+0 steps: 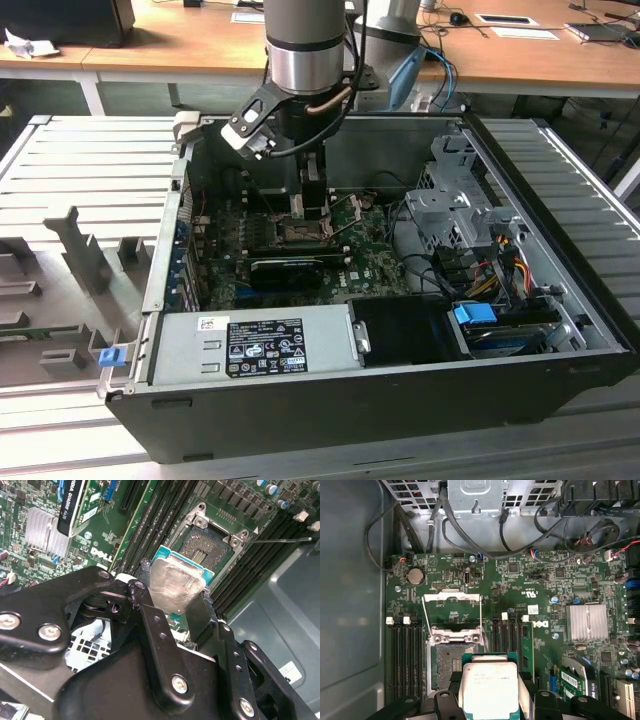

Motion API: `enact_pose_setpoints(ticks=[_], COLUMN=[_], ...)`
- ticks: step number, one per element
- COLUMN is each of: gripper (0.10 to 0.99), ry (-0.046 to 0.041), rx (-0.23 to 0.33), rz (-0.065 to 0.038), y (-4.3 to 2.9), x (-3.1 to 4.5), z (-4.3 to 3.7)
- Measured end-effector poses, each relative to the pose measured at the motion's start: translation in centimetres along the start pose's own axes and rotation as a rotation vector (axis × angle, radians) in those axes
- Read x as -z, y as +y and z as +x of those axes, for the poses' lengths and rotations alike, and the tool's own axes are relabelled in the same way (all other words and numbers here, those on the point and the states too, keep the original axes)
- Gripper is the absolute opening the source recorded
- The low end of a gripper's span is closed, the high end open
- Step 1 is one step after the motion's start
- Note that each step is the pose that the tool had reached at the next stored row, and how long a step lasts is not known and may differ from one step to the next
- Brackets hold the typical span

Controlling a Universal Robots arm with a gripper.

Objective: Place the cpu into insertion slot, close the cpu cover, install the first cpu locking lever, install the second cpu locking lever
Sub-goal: 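Place the cpu into insertion slot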

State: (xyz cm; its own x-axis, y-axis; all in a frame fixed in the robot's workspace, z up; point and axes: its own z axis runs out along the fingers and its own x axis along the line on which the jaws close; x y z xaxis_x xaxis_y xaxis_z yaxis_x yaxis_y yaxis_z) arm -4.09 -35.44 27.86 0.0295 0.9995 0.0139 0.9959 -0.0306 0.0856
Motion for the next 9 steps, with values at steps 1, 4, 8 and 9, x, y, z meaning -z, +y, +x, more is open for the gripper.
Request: enact_pose_setpoints(ticks=[1, 4, 8, 9], gripper=[0.525, 0.525, 0.525, 0.525], ry=[0.0, 0.0005, 0.0016, 0.0017], rx=[0.0, 0.006, 0.019, 0.02], rz=[0.0, 0.0, 0.0, 0.0], y=[-0.03, -0.12, -0.33, -0.36], x=[-0.25, -0.99, -1.88, -2.15], z=[0.08, 0.44, 0.81, 0.9])
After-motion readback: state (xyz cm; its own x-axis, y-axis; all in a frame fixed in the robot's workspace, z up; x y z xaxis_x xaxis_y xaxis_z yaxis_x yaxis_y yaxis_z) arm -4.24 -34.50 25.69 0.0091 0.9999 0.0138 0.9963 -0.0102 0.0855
